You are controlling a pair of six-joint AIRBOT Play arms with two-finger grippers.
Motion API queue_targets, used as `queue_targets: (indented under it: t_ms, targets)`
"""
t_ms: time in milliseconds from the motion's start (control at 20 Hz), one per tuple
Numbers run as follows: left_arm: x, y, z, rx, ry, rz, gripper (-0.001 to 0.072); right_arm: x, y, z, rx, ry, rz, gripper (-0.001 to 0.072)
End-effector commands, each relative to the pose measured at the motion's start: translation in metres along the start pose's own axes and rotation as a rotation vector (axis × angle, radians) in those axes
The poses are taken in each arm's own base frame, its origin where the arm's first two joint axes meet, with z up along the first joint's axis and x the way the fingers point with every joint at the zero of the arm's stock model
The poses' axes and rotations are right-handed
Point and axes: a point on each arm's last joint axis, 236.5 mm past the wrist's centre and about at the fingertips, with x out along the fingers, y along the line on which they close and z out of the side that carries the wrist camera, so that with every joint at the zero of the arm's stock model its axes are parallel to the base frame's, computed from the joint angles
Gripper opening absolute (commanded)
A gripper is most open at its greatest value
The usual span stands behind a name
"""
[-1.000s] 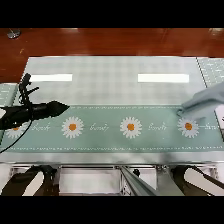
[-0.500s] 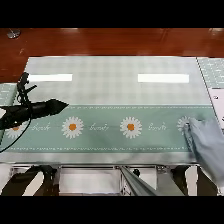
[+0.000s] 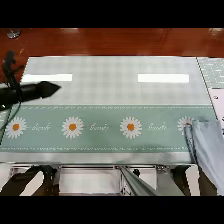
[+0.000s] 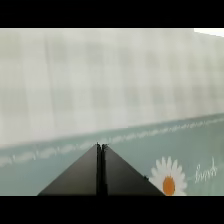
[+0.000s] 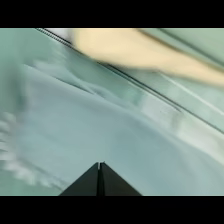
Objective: Fold the shirts.
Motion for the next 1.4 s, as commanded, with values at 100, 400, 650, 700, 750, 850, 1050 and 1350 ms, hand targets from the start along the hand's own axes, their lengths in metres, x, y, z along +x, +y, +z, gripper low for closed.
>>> queue_targets:
  t_ms: [100, 400, 650, 700, 750, 850, 1050, 1350]
  targets:
    - [-0.036, -0.029, 0.126, 0.177, -0.099, 0.118, 0.0021, -0.122, 0.265, 0.067, -0.358, -0.200, 0.844, 0.0035]
    - [0.013, -0.025, 0.049, 0.266, 0.197, 0.241, 0.0022, 0.009, 0.355, -0.148, -1.019, 0.105, 0.512, 0.0032]
    - [0.054, 0.064, -0.083, 0.041, 0.453, 0.390, 0.0023, 0.127, 0.287, -0.225, -1.012, 0.369, 0.244, 0.0034]
    - [0.055, 0.070, -0.086, 0.038, 0.448, 0.398, 0.0023, 0.131, 0.283, -0.222, -1.017, 0.366, 0.227, 0.0034]
    - [0.056, 0.071, -0.081, 0.044, 0.427, 0.397, 0.0023, 0.132, 0.281, -0.217, -1.029, 0.350, 0.215, 0.0034]
    - [0.054, 0.071, -0.074, 0.048, 0.418, 0.397, 0.0023, 0.131, 0.281, -0.210, -1.045, 0.320, 0.205, 0.0034]
    - [0.055, 0.072, -0.076, 0.046, 0.425, 0.397, 0.0023, 0.131, 0.281, -0.210, -1.045, 0.322, 0.205, 0.0035]
    - [0.055, 0.072, -0.076, 0.046, 0.425, 0.397, 0.0023, 0.131, 0.281, -0.210, -1.045, 0.322, 0.205, 0.0035]
